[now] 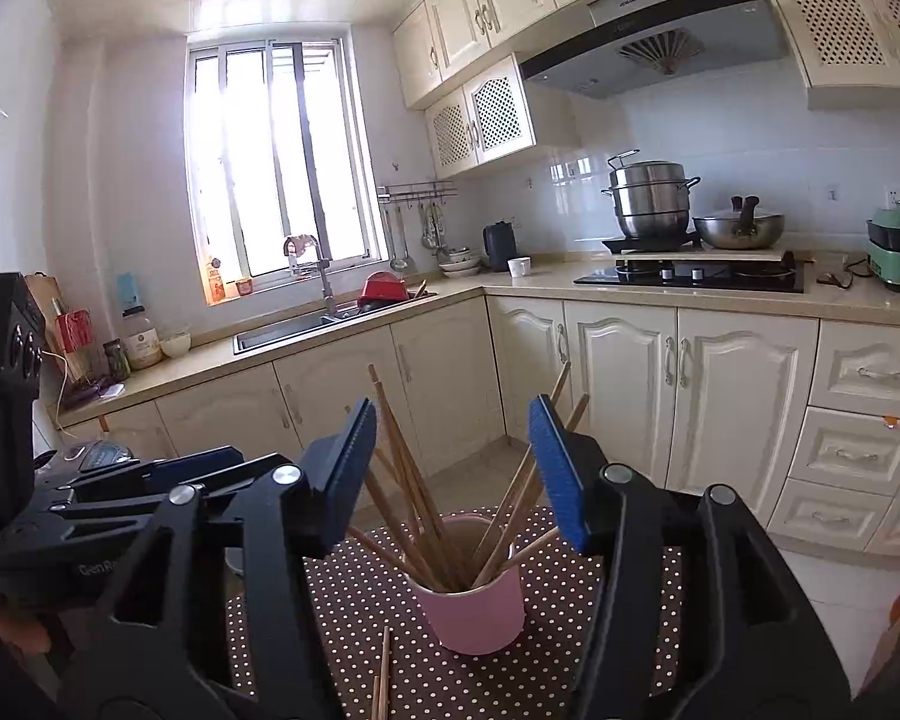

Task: Organize utensils
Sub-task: 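Move both open grippers back down to the remaining chopsticks on the table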

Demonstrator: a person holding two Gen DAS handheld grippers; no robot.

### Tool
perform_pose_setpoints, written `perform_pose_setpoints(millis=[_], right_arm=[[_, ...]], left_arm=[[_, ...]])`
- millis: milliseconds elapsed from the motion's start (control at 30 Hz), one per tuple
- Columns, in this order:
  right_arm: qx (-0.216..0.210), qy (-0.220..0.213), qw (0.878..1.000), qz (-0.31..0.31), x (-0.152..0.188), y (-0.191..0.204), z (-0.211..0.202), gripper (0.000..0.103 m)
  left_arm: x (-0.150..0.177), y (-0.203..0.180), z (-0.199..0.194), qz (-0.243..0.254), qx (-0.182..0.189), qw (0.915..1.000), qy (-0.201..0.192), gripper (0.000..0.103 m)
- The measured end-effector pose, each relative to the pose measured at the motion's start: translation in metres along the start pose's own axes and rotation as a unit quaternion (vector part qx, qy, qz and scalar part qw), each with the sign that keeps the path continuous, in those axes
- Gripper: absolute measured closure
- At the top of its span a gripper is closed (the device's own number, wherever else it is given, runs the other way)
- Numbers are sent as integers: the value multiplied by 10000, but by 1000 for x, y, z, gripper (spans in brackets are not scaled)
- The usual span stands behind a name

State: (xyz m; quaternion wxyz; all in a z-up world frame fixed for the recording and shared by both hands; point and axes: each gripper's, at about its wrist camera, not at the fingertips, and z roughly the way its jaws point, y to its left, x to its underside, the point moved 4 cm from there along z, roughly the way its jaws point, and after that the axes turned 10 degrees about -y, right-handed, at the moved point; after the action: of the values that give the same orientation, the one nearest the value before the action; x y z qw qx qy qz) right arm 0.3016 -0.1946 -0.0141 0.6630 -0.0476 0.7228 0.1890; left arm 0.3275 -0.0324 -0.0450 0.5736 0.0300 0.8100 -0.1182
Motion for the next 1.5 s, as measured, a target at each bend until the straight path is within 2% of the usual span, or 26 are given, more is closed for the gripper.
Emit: perform_pose_setpoints(millis=[233,433,667,900,1067,1300,1500], right_arm=[[29,-96,9998,-150,-9,8,-18,50],[20,-63,9996,-269,-4,17,-42,50],[-34,208,9988,-452,26,32,-69,50],[-88,605,9966,-560,66,41,-81,50],[-63,1165,9904,-745,108,44,-73,50],[-22,2217,9723,-739,173,34,-49,50],[-83,2791,9572,-769,204,36,-35,50]], left_arm=[[1,2,-24,12,-55,10000,-69,48],[6,2,-51,-30,-76,9999,-123,45],[31,4,-76,-26,-106,9999,-14,43],[78,17,-82,-138,-174,9990,393,43],[112,33,-73,-216,-331,9963,766,43],[149,47,-62,-352,-475,9918,1136,43],[174,60,-52,-429,-616,9871,1418,43]])
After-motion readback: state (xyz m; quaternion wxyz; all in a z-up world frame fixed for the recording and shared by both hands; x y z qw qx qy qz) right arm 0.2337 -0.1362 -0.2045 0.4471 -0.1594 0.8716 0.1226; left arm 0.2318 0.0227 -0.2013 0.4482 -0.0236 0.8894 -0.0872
